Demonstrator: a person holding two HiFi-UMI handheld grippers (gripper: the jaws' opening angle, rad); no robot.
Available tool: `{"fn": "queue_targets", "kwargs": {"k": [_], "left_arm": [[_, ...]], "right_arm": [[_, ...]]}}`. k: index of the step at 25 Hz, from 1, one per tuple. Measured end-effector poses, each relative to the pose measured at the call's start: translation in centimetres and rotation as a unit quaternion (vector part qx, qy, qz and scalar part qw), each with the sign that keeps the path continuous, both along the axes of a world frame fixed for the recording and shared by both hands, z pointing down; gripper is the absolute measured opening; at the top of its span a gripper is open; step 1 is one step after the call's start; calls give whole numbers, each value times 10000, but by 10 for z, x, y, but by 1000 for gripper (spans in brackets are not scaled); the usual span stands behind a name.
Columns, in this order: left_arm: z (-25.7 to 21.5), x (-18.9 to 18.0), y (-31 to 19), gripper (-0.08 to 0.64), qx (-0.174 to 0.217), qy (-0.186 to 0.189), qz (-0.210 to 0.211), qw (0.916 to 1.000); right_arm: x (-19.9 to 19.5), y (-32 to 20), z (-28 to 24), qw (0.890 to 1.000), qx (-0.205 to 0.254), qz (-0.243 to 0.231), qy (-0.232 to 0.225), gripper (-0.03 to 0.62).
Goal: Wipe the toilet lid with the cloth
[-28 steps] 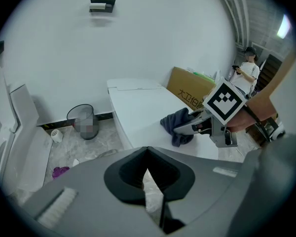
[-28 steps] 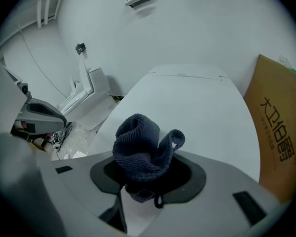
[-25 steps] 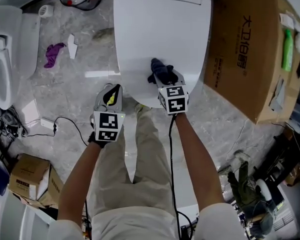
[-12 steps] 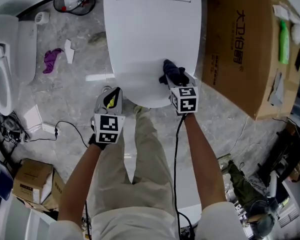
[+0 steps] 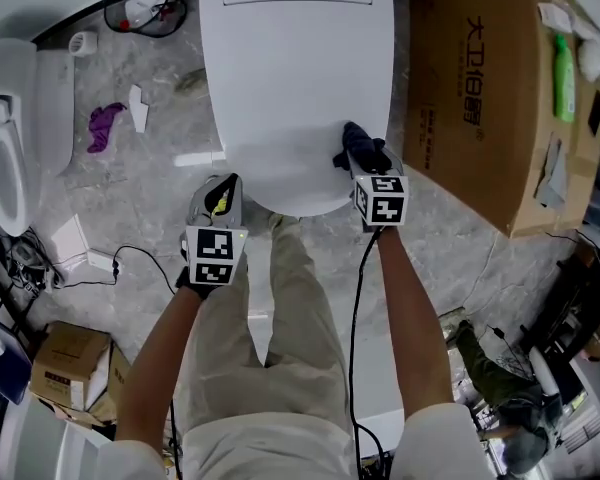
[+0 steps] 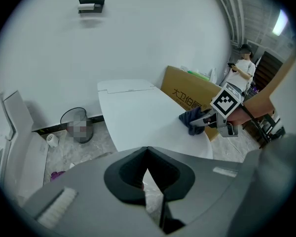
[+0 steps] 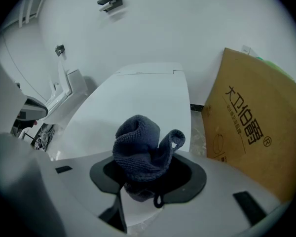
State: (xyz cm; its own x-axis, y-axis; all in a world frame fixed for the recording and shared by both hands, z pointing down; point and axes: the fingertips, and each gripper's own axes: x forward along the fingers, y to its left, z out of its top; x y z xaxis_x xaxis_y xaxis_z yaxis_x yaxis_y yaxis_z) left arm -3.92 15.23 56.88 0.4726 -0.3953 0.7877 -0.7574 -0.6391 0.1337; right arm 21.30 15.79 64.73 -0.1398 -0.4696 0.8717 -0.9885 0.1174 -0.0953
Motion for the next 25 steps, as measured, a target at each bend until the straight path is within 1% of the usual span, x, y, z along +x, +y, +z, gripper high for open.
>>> {"fn": "queue_targets", "kwargs": {"k": [5,10,13,18,20,22,23,25], "left_arm": [[-4,4,1,0,0,6,33,10000],[-5,6,0,0,5,19,28,10000],[-4,4,3,0,-29,27,-3,10000],[-3,-3,6,0,-162,90,-223,9996],[-3,-8,6,0,-227,133,-344,9991],[-2,-14,5,0,-345,237,-572,9975],[-2,-18,5,0,-391,279,-665,9966],[-3,-25,5,0,-409,296,-735,9960]], "right_arm": [[16,7,0,9999,-50,105,107,186],[30,10,-1,9994,-16,147,299,189],[41,14,-1,9988,-67,254,407,187],[67,26,-3,9963,-159,582,606,176],[79,30,-9,9942,-145,850,647,176],[88,33,-21,9914,-58,1127,661,175],[88,35,-27,9905,-7,1209,650,175],[77,38,-37,9910,78,1192,598,175]]}}
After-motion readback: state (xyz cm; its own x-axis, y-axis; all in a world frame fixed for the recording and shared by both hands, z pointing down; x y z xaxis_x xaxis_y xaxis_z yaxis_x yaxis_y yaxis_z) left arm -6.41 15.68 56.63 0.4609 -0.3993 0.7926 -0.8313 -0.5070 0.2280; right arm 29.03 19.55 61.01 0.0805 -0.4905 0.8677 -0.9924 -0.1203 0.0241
